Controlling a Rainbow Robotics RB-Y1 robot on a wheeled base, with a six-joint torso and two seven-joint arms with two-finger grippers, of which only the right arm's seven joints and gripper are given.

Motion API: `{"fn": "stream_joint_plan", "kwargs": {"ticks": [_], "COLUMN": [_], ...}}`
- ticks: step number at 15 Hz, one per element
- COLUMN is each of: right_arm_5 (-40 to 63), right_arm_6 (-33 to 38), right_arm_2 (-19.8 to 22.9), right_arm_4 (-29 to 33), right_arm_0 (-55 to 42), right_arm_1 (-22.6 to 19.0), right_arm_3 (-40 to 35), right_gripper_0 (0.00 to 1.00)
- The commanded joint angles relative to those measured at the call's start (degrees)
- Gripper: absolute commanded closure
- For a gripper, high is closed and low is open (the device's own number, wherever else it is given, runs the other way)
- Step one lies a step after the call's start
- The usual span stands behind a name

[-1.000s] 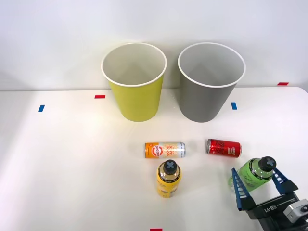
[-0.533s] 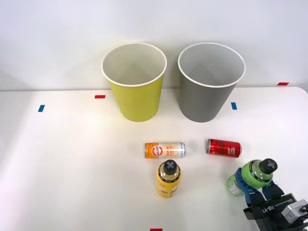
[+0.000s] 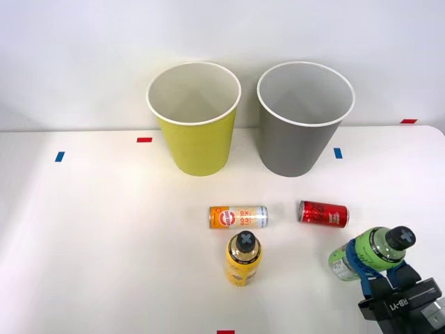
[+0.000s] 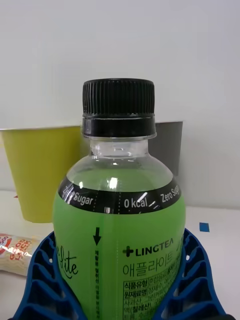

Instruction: Put cans in the gray bin, plastic bottles in the light green bin

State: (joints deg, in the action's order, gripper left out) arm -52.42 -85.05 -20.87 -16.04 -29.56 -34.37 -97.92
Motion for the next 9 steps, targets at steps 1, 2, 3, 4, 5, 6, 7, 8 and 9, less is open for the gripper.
{"fn": "stream_joint_plan", "kwargs": {"ticks": [1,2,3,4,5,6,7,8,9], "right_arm_5": [6.1,7.9,10.0,11.4,13.1,15.0,16.1,17.1,17.2], "right_arm_6": [0.9,1.2,1.5,1.7,1.9,2.0,2.1,2.2,2.3], "right_arm_2": [1.8,2.0,2.1,2.1,2.1,2.1,2.1,2.4,2.5], "right_arm_4": [-0.1,-0.8,-2.1,-3.2,-4.6,-6.3,-7.3,-8.0,-7.9], "right_arm_0": [-1.8,-2.1,-2.1,-1.9,-1.4,-0.4,0.5,1.9,3.1], "right_arm_1": [-2.7,-3.3,-3.9,-4.3,-4.8,-5.4,-5.6,-5.6,-5.5], "right_arm_3": [-7.6,-10.1,-13.2,-15.4,-17.5,-19.9,-21.0,-21.6,-21.8], "right_gripper_0": [1.00,1.00,1.00,1.00,1.00,1.00,1.00,1.00,1.00]}}
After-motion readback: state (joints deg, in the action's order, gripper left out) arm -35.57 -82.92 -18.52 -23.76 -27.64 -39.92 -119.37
